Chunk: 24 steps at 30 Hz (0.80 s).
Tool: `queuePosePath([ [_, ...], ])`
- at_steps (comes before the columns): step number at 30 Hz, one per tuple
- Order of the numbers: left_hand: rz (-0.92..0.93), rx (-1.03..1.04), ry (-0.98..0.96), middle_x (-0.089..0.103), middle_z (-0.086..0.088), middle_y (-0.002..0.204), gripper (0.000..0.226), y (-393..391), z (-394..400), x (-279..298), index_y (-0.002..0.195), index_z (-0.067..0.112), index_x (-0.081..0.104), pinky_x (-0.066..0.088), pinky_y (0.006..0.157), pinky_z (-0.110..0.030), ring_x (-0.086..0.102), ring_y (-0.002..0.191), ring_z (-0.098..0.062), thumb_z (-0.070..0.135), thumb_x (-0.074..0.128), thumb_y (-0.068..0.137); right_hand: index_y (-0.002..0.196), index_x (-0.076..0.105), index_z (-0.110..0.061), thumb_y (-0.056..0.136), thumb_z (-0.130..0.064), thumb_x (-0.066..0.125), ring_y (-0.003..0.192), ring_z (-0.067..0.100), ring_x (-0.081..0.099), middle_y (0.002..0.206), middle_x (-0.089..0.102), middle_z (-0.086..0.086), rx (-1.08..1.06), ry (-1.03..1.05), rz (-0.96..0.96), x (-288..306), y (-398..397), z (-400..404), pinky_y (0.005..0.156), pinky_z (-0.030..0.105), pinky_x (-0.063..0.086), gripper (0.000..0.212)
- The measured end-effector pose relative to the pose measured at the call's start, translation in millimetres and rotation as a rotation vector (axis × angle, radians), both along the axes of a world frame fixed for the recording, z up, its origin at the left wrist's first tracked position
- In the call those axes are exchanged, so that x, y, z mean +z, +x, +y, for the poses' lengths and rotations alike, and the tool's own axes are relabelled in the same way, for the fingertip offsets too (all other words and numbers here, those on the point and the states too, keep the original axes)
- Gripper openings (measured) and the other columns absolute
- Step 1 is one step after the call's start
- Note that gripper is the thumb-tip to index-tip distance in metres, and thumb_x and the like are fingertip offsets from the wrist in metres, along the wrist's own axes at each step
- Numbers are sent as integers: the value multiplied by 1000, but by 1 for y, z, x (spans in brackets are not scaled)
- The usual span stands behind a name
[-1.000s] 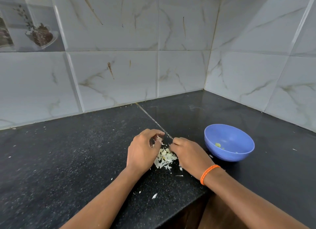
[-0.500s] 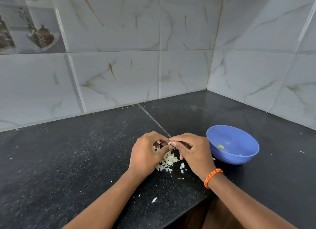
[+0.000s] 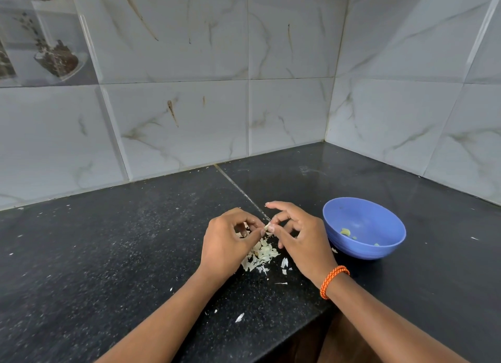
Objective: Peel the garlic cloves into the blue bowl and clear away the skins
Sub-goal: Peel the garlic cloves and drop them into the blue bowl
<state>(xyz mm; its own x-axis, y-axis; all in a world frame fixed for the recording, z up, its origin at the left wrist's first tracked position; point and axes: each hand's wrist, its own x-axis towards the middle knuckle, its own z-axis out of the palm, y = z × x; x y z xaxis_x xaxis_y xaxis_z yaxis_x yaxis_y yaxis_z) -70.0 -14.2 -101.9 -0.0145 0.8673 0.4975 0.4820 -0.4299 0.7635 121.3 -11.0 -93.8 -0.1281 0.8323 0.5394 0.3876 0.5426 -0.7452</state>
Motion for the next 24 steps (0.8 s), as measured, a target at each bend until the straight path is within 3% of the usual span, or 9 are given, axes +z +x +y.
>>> queuePosePath([
  [10, -64, -19, -56, 75, 12, 85, 16, 3, -5, 3, 80, 31, 79, 61, 77, -44, 69, 78, -13, 18, 85, 87, 131, 72, -32, 98, -9, 73, 67, 15, 72, 95, 72, -14, 50, -22, 26, 0, -1, -2, 66, 18, 55, 40],
  [14, -69, -22, -58, 75, 11, 85, 16, 3, -6, 5, 79, 30, 79, 61, 78, -44, 70, 78, -13, 17, 85, 87, 125, 74, -30, 99, -7, 71, 68, 15, 73, 97, 75, -10, 65, -76, 55, 1, -2, -2, 56, 12, 48, 35],
  [24, -39, -19, -50, 73, 11, 85, 17, 6, -3, 1, 81, 32, 74, 60, 75, -47, 66, 73, -11, 21, 78, 94, 113, 80, -21, 99, -3, 70, 71, 21, 75, 93, 79, -4, 115, -144, 117, 0, -2, 0, 53, 15, 49, 25],
])
